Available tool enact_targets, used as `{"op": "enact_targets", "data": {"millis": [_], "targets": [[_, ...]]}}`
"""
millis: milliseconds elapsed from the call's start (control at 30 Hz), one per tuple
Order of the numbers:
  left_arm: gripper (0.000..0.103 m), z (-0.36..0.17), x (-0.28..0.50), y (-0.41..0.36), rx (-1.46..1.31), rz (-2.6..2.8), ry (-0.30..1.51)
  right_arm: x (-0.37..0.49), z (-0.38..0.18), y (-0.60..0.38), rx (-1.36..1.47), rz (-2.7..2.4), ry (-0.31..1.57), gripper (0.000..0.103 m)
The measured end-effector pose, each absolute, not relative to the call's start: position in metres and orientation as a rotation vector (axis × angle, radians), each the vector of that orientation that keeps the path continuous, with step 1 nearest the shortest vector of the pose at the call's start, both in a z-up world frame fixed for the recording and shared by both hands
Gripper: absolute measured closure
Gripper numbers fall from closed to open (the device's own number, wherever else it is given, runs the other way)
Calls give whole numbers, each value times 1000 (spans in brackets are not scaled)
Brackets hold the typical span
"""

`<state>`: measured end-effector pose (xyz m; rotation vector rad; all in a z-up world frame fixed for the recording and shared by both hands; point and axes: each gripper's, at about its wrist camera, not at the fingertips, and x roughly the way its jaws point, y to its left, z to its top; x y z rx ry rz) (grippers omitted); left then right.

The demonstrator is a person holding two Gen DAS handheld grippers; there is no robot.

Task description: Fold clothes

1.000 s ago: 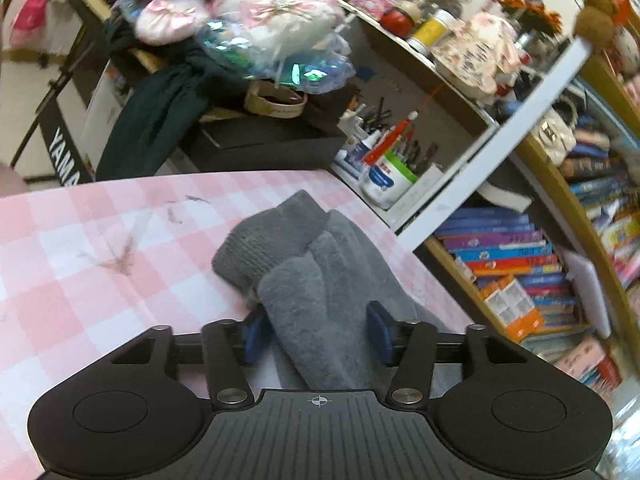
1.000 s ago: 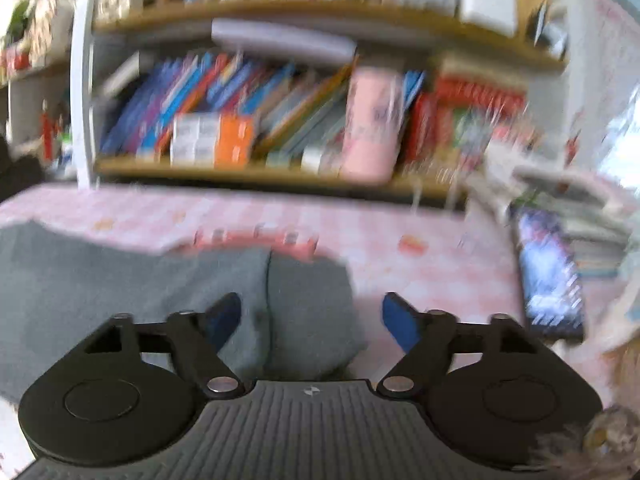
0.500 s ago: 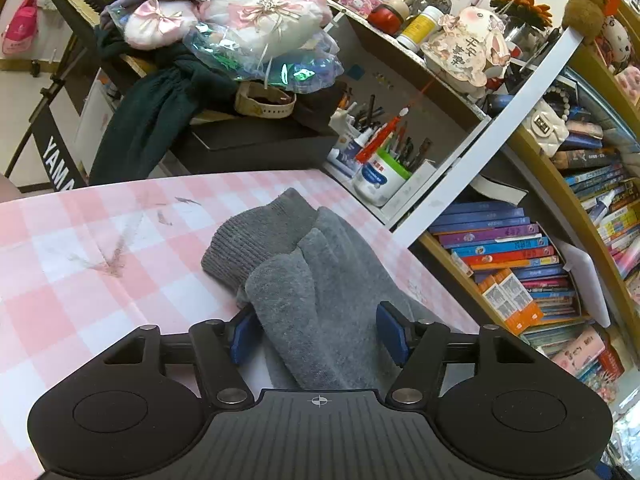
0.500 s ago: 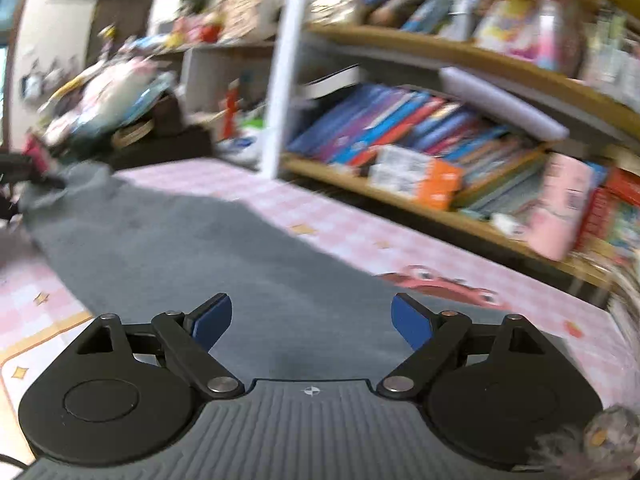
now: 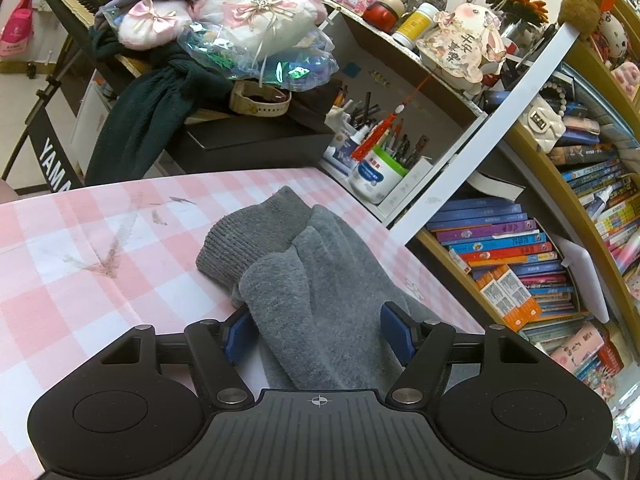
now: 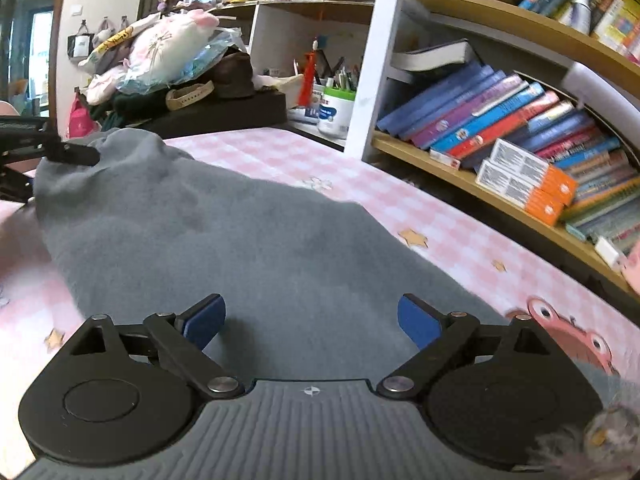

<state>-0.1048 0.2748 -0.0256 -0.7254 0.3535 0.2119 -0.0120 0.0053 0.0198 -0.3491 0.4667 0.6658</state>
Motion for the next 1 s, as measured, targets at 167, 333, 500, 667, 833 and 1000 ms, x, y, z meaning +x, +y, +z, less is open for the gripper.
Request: {"op": "enact_targets", "data": {"millis": [167, 333, 500, 667, 833, 1000], "targets": [[34, -25, -105, 274, -725, 213, 353, 4, 16, 31, -375, 675, 504, 7], [33, -25, -104, 273, -723, 212, 355, -5, 13, 43, -430, 705, 474, 7], [32, -25, -103, 273, -720, 208, 356, -26, 16, 42, -427, 832, 468, 7], [32, -25, -103, 273, -721, 207, 355, -39, 12, 45, -453, 858, 453, 6], [38, -25, -105, 275, -730, 208, 347, -27, 10, 42, -387, 862, 509, 4], [70, -30, -103, 283, -801, 204, 371, -29, 9, 41, -389, 860, 506, 3]]}}
